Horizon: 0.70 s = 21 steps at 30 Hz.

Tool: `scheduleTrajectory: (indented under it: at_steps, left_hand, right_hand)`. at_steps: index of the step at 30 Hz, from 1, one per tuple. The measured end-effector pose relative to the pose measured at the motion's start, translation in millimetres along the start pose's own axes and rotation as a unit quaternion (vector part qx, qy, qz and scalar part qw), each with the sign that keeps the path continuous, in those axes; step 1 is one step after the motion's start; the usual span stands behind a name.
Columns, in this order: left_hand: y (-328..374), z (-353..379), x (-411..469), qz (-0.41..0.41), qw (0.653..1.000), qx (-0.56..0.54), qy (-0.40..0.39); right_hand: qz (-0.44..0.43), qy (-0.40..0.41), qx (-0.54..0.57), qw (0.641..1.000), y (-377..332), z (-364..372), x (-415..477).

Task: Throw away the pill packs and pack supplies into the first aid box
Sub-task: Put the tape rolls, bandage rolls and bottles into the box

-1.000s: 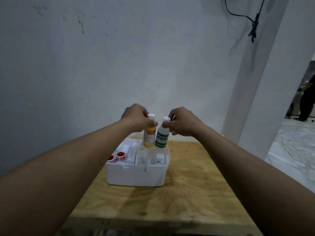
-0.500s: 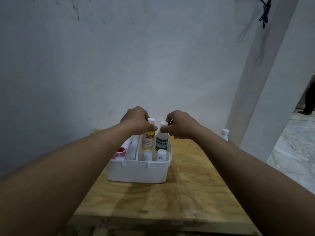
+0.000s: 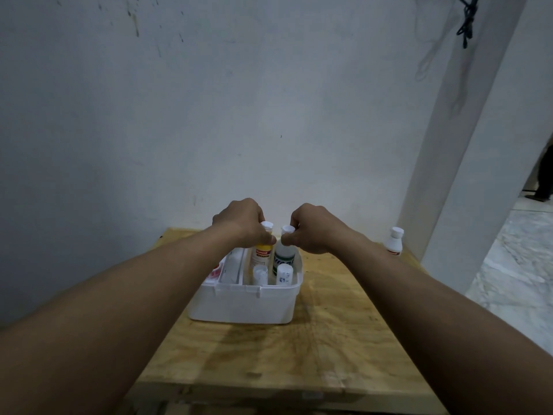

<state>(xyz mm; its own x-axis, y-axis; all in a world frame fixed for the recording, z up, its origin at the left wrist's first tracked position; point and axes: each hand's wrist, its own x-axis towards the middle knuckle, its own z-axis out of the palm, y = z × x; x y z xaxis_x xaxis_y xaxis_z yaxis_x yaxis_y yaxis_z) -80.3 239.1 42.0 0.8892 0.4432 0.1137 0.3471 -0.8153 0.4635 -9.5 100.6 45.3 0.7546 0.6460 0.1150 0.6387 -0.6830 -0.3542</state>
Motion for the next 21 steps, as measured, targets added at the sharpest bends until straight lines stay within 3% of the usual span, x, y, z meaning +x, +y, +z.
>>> scheduleTrajectory:
  at_steps: [21]
  left_hand:
    - [-2,12,9,0.036,0.985,0.171,0.011]
  right_hand:
    - [0.003,-0.022,-0.099,0.995,1,11,4]
